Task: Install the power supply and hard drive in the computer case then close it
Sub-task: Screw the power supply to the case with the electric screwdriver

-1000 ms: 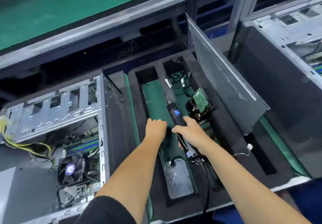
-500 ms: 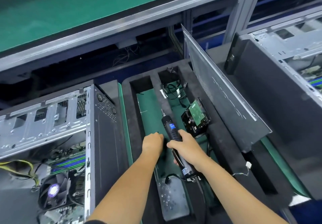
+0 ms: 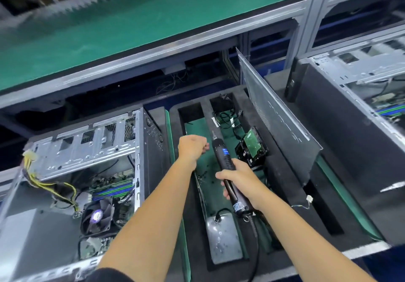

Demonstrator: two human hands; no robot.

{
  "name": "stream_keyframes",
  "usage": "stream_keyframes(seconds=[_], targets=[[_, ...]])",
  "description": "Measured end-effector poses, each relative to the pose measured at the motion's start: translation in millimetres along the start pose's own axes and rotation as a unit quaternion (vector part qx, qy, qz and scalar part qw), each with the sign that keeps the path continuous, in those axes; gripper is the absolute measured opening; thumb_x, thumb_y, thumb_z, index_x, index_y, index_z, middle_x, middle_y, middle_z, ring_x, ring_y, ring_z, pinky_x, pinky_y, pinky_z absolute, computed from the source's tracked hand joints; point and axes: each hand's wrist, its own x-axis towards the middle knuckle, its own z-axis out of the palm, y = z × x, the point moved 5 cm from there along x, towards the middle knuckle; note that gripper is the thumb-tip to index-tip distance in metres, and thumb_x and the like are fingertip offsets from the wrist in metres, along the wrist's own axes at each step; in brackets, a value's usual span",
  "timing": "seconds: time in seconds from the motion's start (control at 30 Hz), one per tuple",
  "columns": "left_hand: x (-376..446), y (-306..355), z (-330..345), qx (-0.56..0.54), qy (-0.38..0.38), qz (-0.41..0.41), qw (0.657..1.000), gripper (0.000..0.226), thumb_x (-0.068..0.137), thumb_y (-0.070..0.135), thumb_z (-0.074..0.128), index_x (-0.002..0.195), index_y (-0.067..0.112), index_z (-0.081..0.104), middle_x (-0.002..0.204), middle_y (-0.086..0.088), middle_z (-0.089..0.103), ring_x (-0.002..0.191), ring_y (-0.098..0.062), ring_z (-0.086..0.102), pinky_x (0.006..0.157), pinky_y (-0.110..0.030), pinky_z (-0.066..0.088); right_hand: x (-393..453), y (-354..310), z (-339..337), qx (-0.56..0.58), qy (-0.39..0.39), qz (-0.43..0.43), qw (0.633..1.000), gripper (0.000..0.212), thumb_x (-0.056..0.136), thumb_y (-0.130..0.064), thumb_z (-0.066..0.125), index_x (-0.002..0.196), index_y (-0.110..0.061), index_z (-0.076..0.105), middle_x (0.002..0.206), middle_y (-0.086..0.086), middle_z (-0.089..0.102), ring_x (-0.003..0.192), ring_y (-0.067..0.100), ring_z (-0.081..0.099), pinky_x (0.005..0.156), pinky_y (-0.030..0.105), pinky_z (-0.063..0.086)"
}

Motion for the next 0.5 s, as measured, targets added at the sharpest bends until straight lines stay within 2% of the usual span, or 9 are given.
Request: stream_keyframes(seconds=[0.07,0.17,0.37,0.5], targets=[[-13,22,-12,-0.114,0.000,-0.002,0.994,0.017,0.080,0.000,0.054,0.069,0.006,0.066,0.064,-0.005,0.064,0.058,-0.014,0.056,0.066,-0.025,0.049,-14,-16,11,-0.007,-0.022,-0.023,0.999,0.033,0.072,-0.021,0.071,0.098,-0.012,0.053,0.067,0.006,0.059,0.049,0.025,0.058,0.049,0.032,0.049],[-35,47,-30,-0.196,-0.001,0.015,0.980,0.017,0.082,0.001,0.055,0.070,0.008,0.064,0.061,-0.002,0.061,0.057,-0.011,0.054,0.067,-0.024,0.047,-35,-31,31,-0.010,-0.051,-0.052,0.997,0.030,0.079,-0.017,0.070,0.105,-0.016,0.055,0.065,0.003,0.062,0.049,0.025,0.058,0.048,0.032,0.049],[-70,48,-66,-0.238,0.020,0.054,0.970,0.021,0.088,0.007,0.058,0.068,0.011,0.062,0.065,-0.001,0.062,0.061,-0.012,0.055,0.069,-0.023,0.047,-72,-40,63,-0.038,-0.073,-0.071,0.994,0.029,0.088,-0.008,0.065,0.112,-0.006,0.050,0.068,0.008,0.058,0.047,0.024,0.057,0.046,0.030,0.049],[-89,44,-90,-0.216,0.016,0.046,0.975,0.020,0.091,0.017,0.059,0.072,0.012,0.064,0.067,0.001,0.063,0.066,-0.012,0.056,0.073,-0.023,0.045,-93,-37,88,-0.066,-0.082,-0.081,0.991,0.023,0.086,-0.009,0.066,0.100,-0.007,0.048,0.070,0.011,0.055,0.048,0.025,0.055,0.047,0.032,0.048]])
